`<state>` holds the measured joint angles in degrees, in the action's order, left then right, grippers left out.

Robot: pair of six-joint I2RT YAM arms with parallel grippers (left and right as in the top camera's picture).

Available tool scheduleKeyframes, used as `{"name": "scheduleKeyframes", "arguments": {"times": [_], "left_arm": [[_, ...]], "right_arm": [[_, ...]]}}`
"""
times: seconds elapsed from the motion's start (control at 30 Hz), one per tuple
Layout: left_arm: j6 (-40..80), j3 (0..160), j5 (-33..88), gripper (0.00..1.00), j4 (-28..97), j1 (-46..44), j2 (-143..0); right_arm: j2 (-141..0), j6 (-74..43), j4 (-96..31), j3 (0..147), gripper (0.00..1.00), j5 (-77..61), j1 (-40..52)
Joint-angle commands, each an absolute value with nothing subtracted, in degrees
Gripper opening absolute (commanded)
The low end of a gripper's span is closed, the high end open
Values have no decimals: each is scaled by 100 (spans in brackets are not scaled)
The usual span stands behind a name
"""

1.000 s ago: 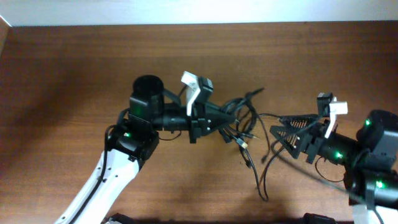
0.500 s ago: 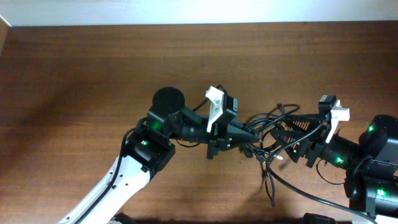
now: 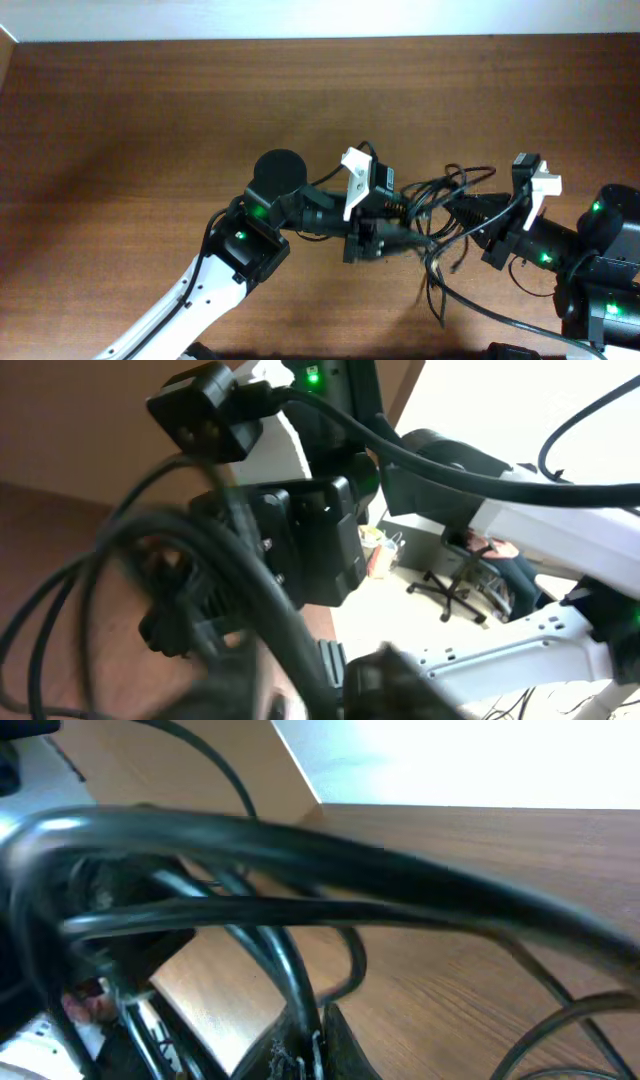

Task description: Untangle cables

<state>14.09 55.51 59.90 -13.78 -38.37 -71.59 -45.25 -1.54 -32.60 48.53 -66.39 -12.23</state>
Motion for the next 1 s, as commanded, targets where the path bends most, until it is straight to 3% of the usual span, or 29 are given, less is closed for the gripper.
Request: {"name": "scheduleKeyframes", "arguments": {"times": [0.0, 0.1, 0.13, 0.47, 0.97], "left_arm": [[1319, 5631, 6069, 74, -1398, -3879, -7043], [1321, 5631, 6206, 97, -1345, -3747, -7041], [1323, 5631, 6213, 99, -1256, -3669, -7041], [1321, 5631, 6208, 99, -161, -2506, -7041], [1313, 5631, 5968, 99, -213, -2696, -7061]], "right_arm": [[-4499, -196, -3380, 4893, 4, -6230, -1203], [-4497, -196, -3573, 4893, 4, -5782, -1203], [-4497, -196, -3625, 4893, 4, -5649, -1203], [-4497, -379, -3669, 4893, 4, -5076, -1201], [-4497, -320, -3730, 4893, 4, -6077, -1197]]}}
